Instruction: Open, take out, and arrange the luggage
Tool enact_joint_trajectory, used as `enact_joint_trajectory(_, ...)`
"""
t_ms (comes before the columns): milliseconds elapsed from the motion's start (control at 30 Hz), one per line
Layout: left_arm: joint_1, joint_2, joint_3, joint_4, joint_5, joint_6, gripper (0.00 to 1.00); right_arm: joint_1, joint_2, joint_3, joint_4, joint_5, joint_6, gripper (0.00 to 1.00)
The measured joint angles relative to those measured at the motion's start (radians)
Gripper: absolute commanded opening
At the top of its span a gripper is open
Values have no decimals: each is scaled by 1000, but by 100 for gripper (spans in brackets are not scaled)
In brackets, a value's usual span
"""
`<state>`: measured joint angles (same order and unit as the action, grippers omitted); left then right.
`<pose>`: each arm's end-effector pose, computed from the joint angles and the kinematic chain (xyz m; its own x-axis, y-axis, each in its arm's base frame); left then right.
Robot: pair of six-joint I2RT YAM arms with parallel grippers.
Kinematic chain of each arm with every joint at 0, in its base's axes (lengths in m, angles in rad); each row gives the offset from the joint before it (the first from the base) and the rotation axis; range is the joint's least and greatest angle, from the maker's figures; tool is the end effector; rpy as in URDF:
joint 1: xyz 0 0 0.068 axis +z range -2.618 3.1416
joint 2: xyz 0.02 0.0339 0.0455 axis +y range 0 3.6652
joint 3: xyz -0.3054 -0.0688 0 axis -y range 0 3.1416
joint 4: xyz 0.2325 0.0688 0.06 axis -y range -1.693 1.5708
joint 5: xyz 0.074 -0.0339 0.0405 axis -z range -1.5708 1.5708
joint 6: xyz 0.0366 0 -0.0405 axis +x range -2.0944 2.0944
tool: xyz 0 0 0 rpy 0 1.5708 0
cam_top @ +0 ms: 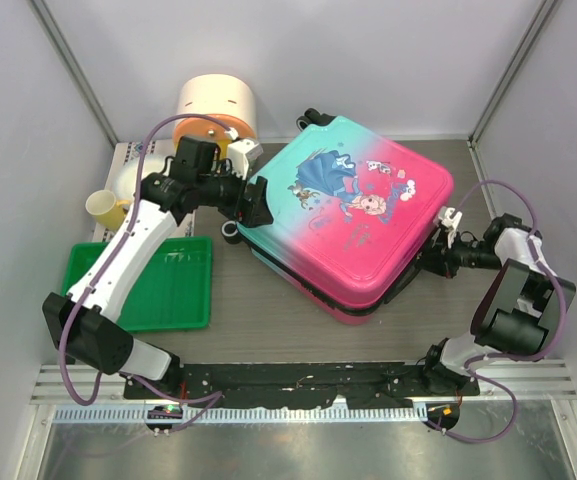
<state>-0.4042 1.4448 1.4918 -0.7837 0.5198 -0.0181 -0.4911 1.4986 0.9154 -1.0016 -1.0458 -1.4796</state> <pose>0.2589 -0.1305 0.4163 -0.6299 0.2524 -0.7345 0.6683 0.6580 -0.3471 0.2123 -0.0776 0.2478 -0.3263 -0.3915 -0.8604 -0.8556 0.5093 0.0927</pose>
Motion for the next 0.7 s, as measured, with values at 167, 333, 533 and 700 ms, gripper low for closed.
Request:
enact_joint_trajectory(167,-3,-1,-11,28,-52,-5,83,-60,0,9,7,-7,73,1)
enact_joint_trajectory(333,-3,-1,-32,32,-90,-23,83,-126,0,49,13,40,92,1)
enact_joint_trajectory(533,-3,0,-37,26,-141,-26,82,-135,-6,50,105,82,182,1)
enact_joint_trajectory(700,-2,0,-68,28,-189,-30,82,-135,-96,-52,349,116,374,1)
